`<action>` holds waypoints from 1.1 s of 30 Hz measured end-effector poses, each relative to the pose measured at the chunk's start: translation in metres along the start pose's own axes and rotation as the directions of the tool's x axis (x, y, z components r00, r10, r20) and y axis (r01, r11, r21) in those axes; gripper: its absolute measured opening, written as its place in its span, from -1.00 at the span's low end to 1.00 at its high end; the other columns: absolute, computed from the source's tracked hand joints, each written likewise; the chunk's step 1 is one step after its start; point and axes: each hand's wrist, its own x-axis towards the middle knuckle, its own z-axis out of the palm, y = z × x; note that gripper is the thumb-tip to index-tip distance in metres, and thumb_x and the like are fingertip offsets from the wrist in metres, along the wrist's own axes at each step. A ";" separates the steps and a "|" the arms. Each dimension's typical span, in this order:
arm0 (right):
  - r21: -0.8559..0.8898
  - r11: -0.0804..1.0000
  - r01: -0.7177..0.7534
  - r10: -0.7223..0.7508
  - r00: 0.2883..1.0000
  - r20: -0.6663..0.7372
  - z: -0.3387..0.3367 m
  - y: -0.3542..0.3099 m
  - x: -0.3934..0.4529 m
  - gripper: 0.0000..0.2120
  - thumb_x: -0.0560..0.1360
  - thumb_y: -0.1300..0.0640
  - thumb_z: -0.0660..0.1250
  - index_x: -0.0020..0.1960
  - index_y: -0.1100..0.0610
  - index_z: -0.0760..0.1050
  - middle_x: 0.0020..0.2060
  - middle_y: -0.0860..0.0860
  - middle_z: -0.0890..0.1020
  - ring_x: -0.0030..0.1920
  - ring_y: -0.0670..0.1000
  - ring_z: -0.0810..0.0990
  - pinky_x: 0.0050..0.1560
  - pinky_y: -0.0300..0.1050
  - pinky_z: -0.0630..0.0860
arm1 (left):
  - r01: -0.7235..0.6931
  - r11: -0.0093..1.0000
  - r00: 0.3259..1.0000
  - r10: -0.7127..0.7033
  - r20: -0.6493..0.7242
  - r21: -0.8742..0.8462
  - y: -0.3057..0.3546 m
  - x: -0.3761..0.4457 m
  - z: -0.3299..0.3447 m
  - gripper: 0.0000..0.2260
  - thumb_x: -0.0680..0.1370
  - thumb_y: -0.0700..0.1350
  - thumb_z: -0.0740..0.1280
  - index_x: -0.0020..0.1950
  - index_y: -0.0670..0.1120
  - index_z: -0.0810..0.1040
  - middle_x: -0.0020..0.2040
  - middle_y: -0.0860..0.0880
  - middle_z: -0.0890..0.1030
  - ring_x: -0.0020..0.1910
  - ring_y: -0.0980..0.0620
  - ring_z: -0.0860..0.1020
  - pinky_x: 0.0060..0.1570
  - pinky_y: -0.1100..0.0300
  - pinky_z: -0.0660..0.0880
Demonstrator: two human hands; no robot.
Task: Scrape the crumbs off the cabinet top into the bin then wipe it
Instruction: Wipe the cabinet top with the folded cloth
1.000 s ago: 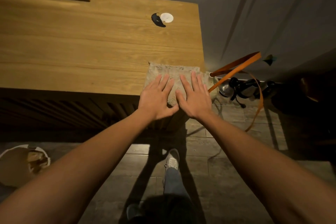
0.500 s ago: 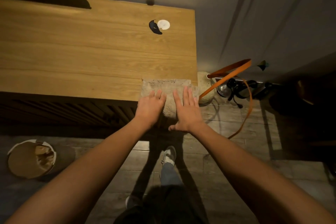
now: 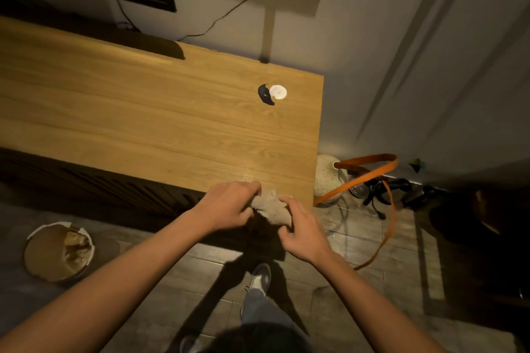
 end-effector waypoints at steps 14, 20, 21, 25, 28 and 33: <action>-0.038 0.904 0.426 -0.389 0.857 0.339 0.022 -0.147 0.039 -0.68 0.50 0.12 0.37 0.24 -0.04 0.53 -0.10 -0.21 0.59 -0.14 -0.18 0.55 -0.21 -0.48 0.36 | 0.220 0.930 0.963 -0.255 -0.084 -0.295 -0.085 -0.182 -0.063 -0.65 0.49 0.08 0.45 0.23 0.02 0.53 0.12 0.07 0.59 0.09 0.11 0.53 0.09 0.12 0.52; 0.014 0.838 0.545 -0.512 0.777 0.366 0.048 -0.225 0.028 -0.78 0.61 0.16 0.36 0.20 -0.08 0.59 0.02 -0.14 0.67 0.00 -0.16 0.61 0.03 -0.16 0.56 | 0.282 0.853 0.885 -0.408 -0.225 -0.439 -0.126 -0.304 -0.052 -0.76 0.52 0.00 0.43 0.17 0.08 0.55 0.09 0.14 0.60 0.08 0.18 0.55 0.06 0.10 0.56; 0.023 0.821 0.571 -0.538 0.759 0.367 0.054 -0.239 0.025 -0.79 0.61 0.16 0.37 0.20 -0.05 0.61 0.02 -0.13 0.68 0.00 -0.14 0.63 0.04 -0.12 0.57 | 0.288 0.837 0.869 -0.433 -0.241 -0.464 -0.132 -0.323 -0.050 -0.79 0.54 0.03 0.40 0.16 0.08 0.57 0.06 0.15 0.62 0.05 0.20 0.56 0.04 0.09 0.57; 0.079 0.733 0.676 -0.653 0.667 0.359 0.072 -0.293 0.018 -0.85 0.60 0.14 0.40 0.14 0.03 0.67 -0.03 -0.11 0.72 -0.05 -0.14 0.66 -0.04 -0.12 0.58 | 0.323 0.787 0.799 -0.525 -0.295 -0.526 -0.154 -0.387 -0.045 -0.78 0.57 0.14 0.32 0.08 0.09 0.65 -0.07 0.18 0.66 -0.08 0.26 0.59 -0.13 0.20 0.54; 0.069 0.691 0.719 -0.682 0.618 0.391 0.082 -0.334 0.017 -0.83 0.59 0.13 0.40 0.16 0.08 0.68 -0.01 -0.07 0.73 -0.03 -0.10 0.66 0.00 -0.03 0.59 | 0.343 0.770 0.760 -0.564 -0.323 -0.538 -0.173 -0.421 -0.047 -0.79 0.55 0.11 0.35 0.05 0.05 0.68 -0.12 0.14 0.67 -0.13 0.25 0.60 -0.19 0.30 0.45; 0.097 0.634 0.767 -0.724 0.545 0.424 0.100 -0.394 0.039 -0.82 0.58 0.15 0.41 0.17 0.08 0.68 -0.01 -0.08 0.73 -0.02 -0.06 0.69 0.03 0.07 0.61 | 0.339 0.755 0.735 -0.585 -0.343 -0.561 -0.220 -0.464 -0.060 -0.84 0.50 0.05 0.44 0.03 0.07 0.71 -0.11 0.16 0.69 -0.10 0.23 0.62 -0.16 0.28 0.49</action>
